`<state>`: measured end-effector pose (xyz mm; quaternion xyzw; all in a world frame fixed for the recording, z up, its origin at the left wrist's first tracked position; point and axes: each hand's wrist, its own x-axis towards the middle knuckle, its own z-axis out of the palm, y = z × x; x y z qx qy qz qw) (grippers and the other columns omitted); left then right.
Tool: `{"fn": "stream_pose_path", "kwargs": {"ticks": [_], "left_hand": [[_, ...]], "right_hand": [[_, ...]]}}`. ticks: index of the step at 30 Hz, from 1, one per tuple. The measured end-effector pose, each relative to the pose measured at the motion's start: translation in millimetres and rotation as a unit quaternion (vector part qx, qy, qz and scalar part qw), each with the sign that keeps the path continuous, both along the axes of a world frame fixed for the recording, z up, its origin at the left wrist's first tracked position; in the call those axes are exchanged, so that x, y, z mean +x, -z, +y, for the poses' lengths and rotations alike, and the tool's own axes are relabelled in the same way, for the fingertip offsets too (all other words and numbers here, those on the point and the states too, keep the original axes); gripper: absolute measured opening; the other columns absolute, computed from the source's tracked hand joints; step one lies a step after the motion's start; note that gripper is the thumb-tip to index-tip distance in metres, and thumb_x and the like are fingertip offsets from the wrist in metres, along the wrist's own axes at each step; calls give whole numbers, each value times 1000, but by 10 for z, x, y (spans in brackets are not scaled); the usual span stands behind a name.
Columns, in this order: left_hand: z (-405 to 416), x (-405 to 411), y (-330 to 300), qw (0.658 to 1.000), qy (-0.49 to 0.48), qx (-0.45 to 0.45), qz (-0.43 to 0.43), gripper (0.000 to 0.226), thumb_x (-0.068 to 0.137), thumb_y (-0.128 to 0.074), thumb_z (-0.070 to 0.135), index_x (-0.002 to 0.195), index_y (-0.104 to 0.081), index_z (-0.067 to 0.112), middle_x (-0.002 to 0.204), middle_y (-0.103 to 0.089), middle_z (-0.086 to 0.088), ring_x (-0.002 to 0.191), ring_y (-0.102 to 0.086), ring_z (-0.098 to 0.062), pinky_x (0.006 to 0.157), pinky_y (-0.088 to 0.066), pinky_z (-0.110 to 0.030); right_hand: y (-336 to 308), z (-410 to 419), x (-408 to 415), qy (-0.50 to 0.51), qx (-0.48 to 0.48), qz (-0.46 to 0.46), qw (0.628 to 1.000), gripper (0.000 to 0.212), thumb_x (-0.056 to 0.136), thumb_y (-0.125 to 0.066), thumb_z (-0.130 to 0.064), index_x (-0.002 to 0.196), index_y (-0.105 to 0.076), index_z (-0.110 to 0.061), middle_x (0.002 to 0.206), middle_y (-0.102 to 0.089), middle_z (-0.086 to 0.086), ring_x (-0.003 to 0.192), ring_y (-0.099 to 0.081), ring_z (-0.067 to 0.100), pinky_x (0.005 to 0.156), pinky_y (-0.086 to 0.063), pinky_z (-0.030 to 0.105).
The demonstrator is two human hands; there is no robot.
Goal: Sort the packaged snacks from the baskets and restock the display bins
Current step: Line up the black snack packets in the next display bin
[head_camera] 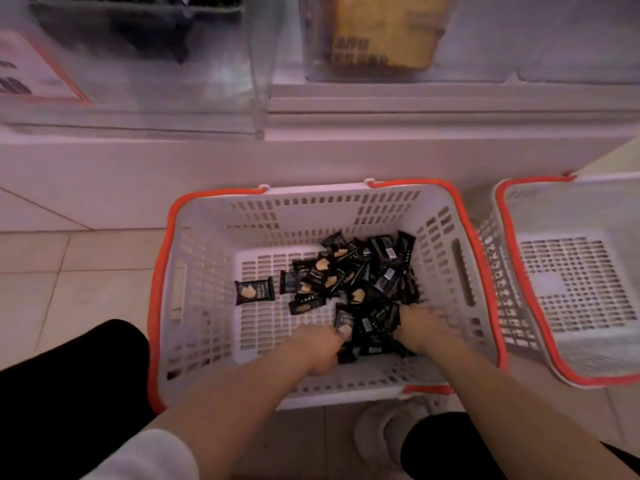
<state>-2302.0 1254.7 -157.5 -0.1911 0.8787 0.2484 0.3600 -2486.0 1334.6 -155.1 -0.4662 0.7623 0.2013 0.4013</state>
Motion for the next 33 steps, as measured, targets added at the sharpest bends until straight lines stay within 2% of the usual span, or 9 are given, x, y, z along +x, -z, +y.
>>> {"fn": "stream_pose_path", "kwargs": {"ticks": [4, 10, 15, 19, 23, 26, 27, 29, 33], "left_hand": [[-27, -35, 252, 996, -85, 11, -10, 43, 93, -42, 22, 136, -38, 13, 133, -42, -11, 117, -46, -30, 81, -42, -36], [-251, 76, 548, 978, -186, -92, 30, 54, 88, -44, 1, 139, -29, 9, 147, -24, -8, 133, -27, -25, 100, -39, -34], [-320, 69, 785, 958, -257, -126, 9, 67, 84, -54, 2, 142, -22, 9, 143, -31, -9, 131, -30, -24, 107, -32, -35], [-371, -21, 896, 961, -227, -160, -3, 50, 88, -54, 9, 135, -35, 11, 136, -40, -7, 124, -38, -25, 103, -33, -34], [-370, -109, 911, 966, -198, -166, -21, 36, 91, -46, 10, 127, -49, 14, 137, -41, -8, 124, -38, -27, 104, -28, -37], [-427, -113, 849, 961, -266, -75, 24, 31, 95, -47, 23, 125, -54, 15, 127, -52, -8, 116, -46, -27, 96, -36, -34], [-447, -96, 795, 941, -334, -8, 55, 29, 95, -49, 25, 120, -56, 12, 117, -58, -8, 107, -53, -26, 86, -42, -31], [-477, -26, 651, 853, -495, 131, 100, 21, 94, -54, 23, 105, -61, 8, 91, -62, -4, 87, -57, -22, 64, -43, -24], [-553, 165, 404, 619, -717, 305, 98, 7, 92, -56, 23, 96, -60, 19, 87, -61, 6, 82, -59, -12, 79, -43, -28]], "right_hand": [[262, 12, -2, -27, 19, 26, 999, 59, 90, -57, -34, 134, -34, -4, 135, -42, 15, 126, -41, 30, 98, -40, 38], [452, -43, 11, -78, -9, 89, 993, 47, 87, -58, -26, 126, -37, -10, 129, -47, 13, 120, -47, 29, 94, -40, 37], [390, -189, -146, 177, -94, -54, 978, 42, 85, -60, -26, 121, -47, -8, 105, -63, 12, 95, -61, 29, 71, -48, 31], [294, -202, -182, 381, -174, -169, 892, 7, 84, -58, -13, 89, -58, -19, 83, -64, 1, 76, -58, 17, 56, -41, 24], [208, -230, -103, 603, -151, -369, 691, 19, 87, -55, 0, 81, -66, -15, 73, -71, 3, 64, -67, 17, 63, -51, 28], [199, -239, -33, 601, -138, -416, 669, 14, 89, -58, -2, 93, -63, -14, 77, -75, -1, 69, -71, 16, 65, -52, 28], [194, -252, -5, 600, -137, -418, 668, 14, 89, -58, -2, 94, -62, -14, 77, -75, -2, 69, -71, 15, 62, -50, 27], [214, -282, 50, 616, -135, -422, 651, 14, 89, -57, -1, 94, -62, -13, 80, -74, 0, 66, -70, 13, 55, -50, 22], [194, -345, 148, 625, -118, -442, 633, 17, 89, -56, 0, 84, -66, -12, 74, -70, 2, 60, -67, 12, 53, -50, 19]]}}
